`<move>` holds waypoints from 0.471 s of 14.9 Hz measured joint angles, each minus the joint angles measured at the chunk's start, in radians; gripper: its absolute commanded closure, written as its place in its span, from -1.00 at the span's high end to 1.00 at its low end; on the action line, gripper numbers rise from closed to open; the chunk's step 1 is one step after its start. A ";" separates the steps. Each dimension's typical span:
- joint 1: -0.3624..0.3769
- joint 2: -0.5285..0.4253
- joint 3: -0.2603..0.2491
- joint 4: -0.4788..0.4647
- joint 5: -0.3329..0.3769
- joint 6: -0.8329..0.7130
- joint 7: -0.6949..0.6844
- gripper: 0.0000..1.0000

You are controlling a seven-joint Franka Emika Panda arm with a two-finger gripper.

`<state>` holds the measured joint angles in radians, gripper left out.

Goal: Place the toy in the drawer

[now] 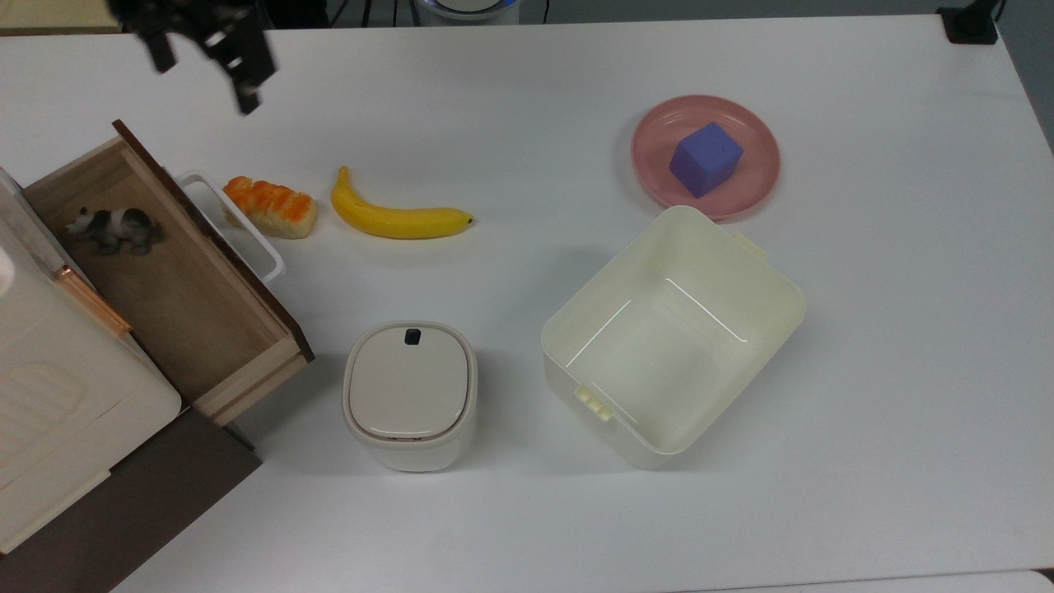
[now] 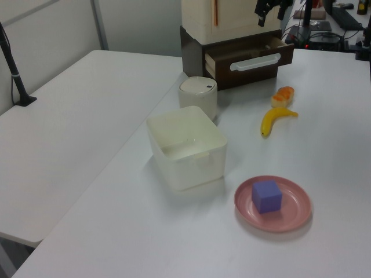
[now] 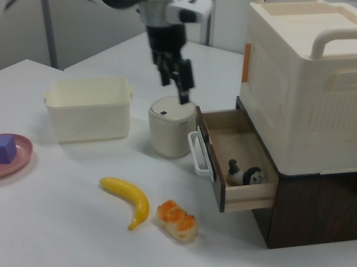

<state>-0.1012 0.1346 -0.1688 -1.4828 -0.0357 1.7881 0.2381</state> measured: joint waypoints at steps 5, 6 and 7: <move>0.115 -0.050 0.011 -0.004 0.000 -0.129 -0.039 1.00; 0.148 -0.049 0.000 -0.008 0.000 -0.129 -0.039 1.00; 0.192 -0.049 -0.030 -0.012 0.000 -0.129 -0.039 1.00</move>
<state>0.0910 0.0860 -0.1984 -1.4947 -0.0355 1.6592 0.1990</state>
